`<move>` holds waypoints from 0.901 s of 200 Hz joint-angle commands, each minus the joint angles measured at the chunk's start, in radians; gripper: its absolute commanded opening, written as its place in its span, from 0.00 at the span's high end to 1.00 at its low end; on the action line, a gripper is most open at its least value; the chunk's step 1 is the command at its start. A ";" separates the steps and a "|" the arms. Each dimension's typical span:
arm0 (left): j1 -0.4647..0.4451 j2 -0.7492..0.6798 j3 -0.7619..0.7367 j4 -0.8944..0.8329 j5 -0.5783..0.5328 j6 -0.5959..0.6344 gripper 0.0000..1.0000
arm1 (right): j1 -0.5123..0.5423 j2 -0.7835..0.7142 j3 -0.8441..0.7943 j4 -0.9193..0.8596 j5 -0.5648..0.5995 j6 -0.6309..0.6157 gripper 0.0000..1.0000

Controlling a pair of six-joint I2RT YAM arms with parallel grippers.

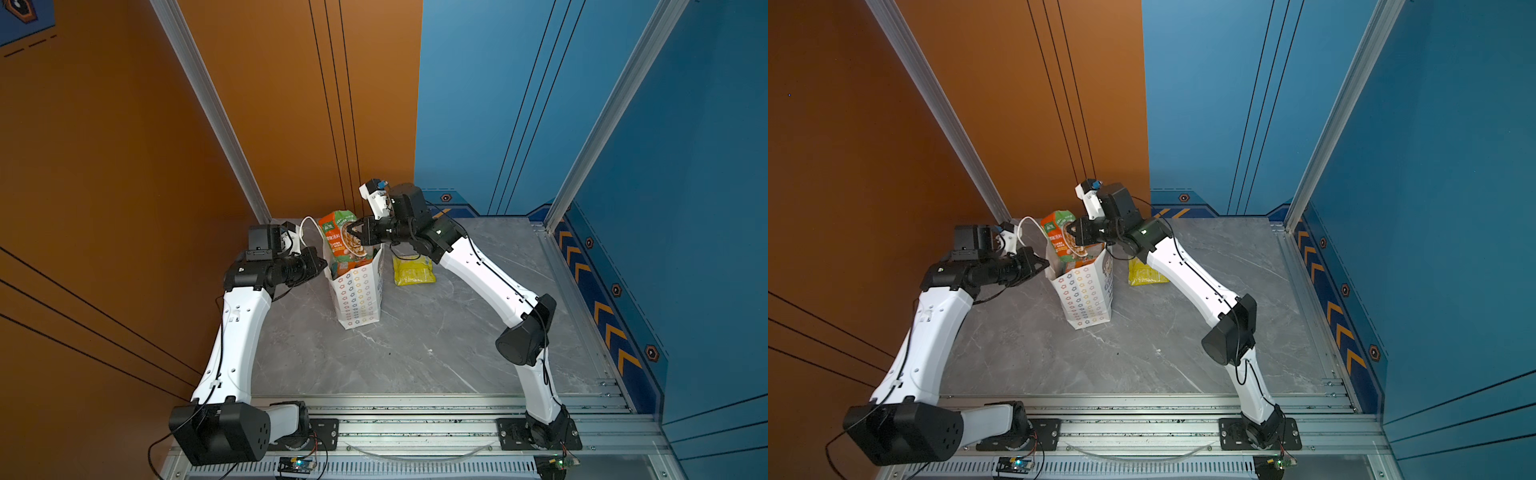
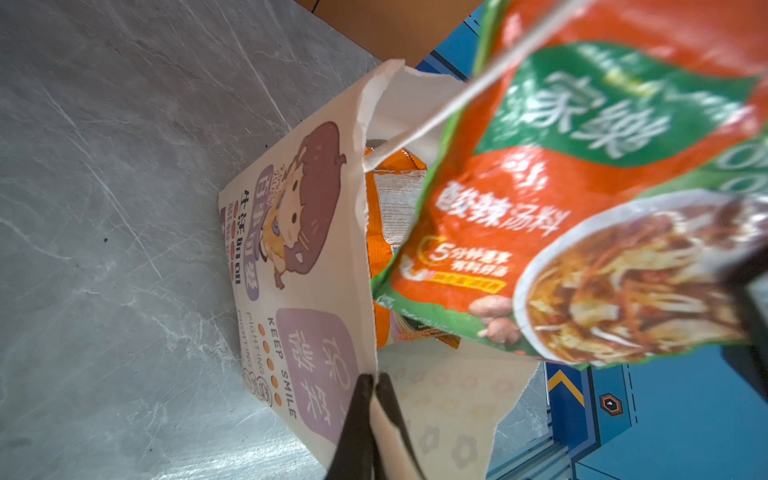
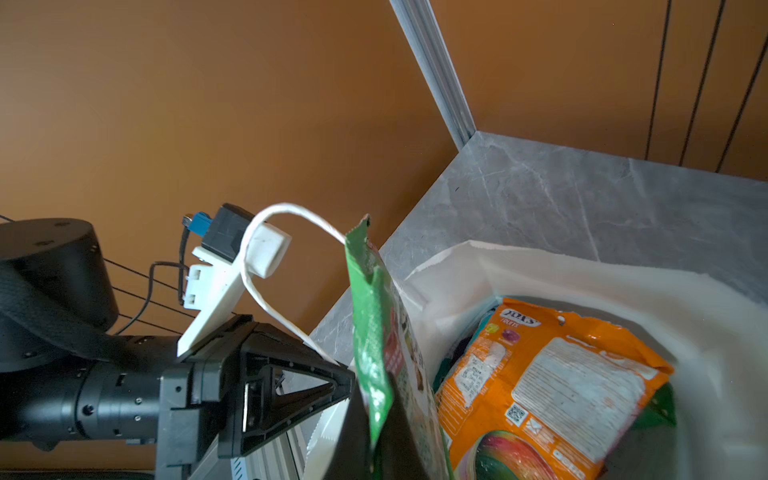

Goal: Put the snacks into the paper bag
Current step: 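Lower the green-red packet into the bag and open the right gripper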

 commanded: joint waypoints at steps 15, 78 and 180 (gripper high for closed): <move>0.006 -0.005 0.008 0.013 0.038 0.003 0.99 | -0.002 0.026 0.018 -0.001 -0.094 0.052 1.00; 0.008 -0.008 0.001 0.013 0.037 0.005 0.99 | -0.017 0.027 -0.037 0.031 -0.113 0.092 1.00; 0.010 -0.013 -0.002 0.012 0.039 0.005 0.99 | -0.087 -0.125 -0.230 0.145 -0.034 0.129 0.49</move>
